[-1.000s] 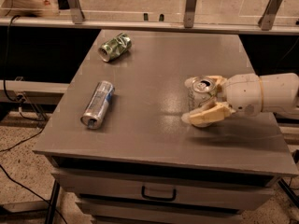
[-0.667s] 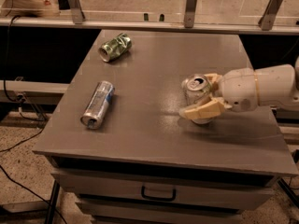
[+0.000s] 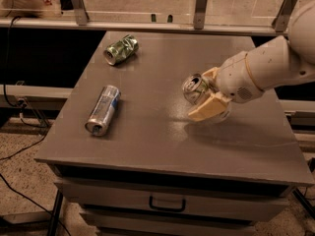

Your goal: Knock 7up can over

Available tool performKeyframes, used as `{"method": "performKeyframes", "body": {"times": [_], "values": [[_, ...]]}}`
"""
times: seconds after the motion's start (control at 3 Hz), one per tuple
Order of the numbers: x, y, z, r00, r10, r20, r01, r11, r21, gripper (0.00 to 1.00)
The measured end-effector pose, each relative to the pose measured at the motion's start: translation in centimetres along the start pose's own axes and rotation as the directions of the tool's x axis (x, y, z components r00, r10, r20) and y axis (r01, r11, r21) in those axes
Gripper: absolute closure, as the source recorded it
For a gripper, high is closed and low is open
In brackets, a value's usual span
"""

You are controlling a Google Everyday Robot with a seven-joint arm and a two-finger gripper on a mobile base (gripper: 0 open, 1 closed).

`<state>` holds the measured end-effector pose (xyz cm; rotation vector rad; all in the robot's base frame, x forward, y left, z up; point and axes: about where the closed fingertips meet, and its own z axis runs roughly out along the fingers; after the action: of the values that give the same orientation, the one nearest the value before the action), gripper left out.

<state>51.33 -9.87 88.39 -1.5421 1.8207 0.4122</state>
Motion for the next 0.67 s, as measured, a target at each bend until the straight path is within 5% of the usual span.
{"method": "performKeyframes", "body": {"times": [0.33,0.67], "values": [[0.9,0.8,0.5,0.978,-0.026,-0.207,0.019,0.9993,-0.032,0.84],[4.5,1.1,1.0,0.91,-0.061,-0.411,0.019,0.9942,-0.106,0.61]]}}
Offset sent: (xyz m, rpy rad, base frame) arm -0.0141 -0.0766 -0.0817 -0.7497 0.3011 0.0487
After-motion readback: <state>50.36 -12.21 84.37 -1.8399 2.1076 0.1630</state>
